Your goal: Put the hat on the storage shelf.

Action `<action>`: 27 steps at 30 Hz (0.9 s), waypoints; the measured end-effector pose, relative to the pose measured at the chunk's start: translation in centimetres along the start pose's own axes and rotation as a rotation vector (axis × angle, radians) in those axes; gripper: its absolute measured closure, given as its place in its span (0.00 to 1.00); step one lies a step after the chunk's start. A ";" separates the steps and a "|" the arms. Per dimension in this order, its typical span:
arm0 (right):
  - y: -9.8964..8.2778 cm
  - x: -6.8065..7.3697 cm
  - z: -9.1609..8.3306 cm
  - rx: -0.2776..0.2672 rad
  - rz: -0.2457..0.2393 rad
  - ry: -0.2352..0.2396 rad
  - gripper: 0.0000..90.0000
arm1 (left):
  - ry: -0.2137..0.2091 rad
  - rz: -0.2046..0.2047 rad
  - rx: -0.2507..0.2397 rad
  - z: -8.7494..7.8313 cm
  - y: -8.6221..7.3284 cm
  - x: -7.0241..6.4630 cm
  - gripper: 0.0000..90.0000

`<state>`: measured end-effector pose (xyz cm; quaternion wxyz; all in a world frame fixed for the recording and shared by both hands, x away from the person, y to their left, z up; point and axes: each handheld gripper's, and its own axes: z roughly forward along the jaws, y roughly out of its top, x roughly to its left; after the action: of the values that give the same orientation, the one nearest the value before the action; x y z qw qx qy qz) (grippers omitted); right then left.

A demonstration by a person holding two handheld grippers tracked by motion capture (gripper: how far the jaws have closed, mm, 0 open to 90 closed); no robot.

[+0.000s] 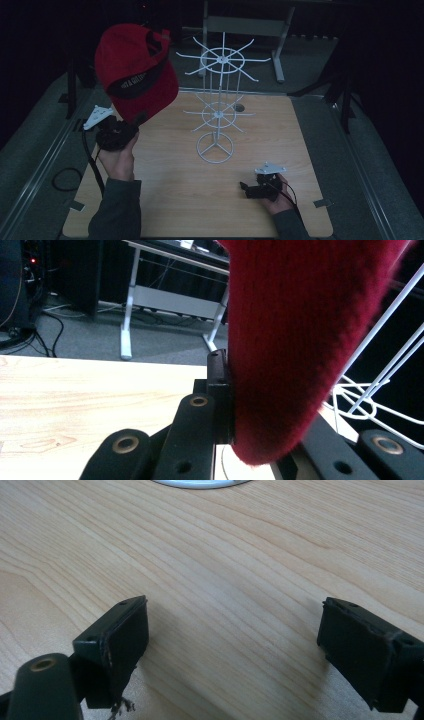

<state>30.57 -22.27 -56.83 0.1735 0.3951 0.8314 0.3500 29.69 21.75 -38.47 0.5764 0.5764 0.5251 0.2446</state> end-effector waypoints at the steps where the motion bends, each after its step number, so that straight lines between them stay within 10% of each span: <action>1: 0.0 0.0 0.0 0.000 0.000 0.000 0.14 | -0.001 -0.001 0.000 0.0 0.0 0.0 0.95; 27: 0.0 0.0 0.0 0.000 0.000 0.000 0.14 | -0.024 0.041 -0.020 -0.3 0.6 -1.4 0.95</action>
<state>30.57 -22.27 -56.83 0.1734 0.3952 0.8314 0.3501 29.17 20.74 -37.44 0.5831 0.5842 0.5037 0.2549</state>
